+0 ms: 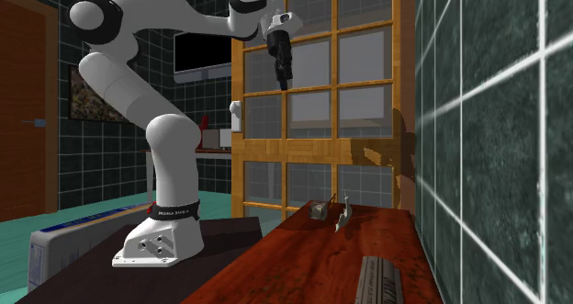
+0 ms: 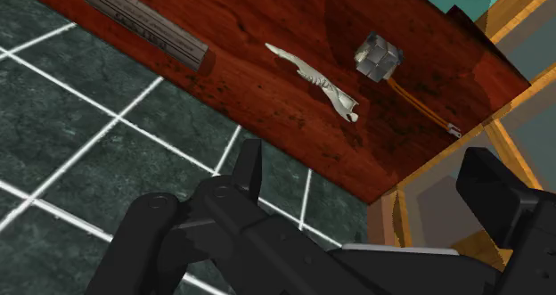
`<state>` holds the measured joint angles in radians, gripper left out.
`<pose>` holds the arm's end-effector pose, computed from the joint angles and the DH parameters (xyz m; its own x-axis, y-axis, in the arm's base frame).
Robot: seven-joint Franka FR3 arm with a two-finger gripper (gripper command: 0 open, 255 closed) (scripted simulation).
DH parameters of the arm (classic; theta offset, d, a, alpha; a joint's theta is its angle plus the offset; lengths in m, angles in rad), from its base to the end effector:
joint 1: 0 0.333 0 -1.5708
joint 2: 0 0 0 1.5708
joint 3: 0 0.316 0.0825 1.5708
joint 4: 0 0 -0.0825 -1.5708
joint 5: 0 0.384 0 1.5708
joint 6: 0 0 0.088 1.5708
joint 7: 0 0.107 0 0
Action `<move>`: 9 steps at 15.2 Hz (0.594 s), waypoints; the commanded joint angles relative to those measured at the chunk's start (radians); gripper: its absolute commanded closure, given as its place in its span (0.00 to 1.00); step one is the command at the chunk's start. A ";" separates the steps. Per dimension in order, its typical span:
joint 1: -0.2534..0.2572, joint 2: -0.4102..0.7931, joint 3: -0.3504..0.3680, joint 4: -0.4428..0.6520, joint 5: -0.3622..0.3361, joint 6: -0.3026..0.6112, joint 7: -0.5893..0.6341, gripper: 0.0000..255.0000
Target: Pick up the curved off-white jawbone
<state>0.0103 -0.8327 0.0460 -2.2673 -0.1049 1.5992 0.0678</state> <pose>0.2952 0.0120 0.6500 0.9849 -0.0180 0.1719 -0.0401 -0.9912 0.1262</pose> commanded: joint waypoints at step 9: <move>0.053 0.158 -0.118 -0.111 -0.049 0.201 -0.248 0.00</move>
<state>0.0563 -0.6976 -0.0588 -2.3657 -0.1489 1.7727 -0.1480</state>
